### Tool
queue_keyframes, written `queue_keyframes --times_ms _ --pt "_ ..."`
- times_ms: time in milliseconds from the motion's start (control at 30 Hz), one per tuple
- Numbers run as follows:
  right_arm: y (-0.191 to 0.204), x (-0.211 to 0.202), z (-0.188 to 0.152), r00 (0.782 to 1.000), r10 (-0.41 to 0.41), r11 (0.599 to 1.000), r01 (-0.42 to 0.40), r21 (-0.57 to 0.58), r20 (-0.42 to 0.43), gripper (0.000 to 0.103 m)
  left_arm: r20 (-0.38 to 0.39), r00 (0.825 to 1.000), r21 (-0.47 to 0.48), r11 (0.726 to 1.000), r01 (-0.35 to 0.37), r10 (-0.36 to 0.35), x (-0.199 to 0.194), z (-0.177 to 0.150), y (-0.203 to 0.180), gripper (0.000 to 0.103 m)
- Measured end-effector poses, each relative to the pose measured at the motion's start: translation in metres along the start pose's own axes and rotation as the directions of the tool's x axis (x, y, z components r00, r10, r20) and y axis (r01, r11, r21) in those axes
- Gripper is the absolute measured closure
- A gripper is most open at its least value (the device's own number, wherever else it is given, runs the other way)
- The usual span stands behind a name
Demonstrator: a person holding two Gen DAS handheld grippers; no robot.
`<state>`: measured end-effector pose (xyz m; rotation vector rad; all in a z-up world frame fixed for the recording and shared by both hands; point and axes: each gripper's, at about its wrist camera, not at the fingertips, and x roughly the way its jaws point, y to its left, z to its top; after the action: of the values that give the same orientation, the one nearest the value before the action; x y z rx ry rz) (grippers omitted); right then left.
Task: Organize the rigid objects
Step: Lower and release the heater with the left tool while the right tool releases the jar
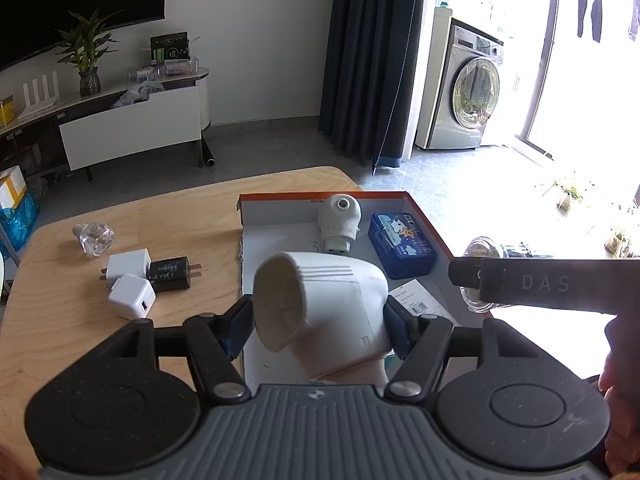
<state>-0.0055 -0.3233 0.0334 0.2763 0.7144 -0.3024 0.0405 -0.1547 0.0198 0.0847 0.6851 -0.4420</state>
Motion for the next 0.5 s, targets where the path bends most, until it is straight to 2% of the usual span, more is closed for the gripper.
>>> queue_keyframes --times_ms 500 --pt "-0.001 0.011 0.007 1.0 -0.008 1.0 0.008 0.008 -0.006 0.009 -0.005 1.0 0.003 1.0 -0.014 0.014 0.018 0.013 0.004 0.035"
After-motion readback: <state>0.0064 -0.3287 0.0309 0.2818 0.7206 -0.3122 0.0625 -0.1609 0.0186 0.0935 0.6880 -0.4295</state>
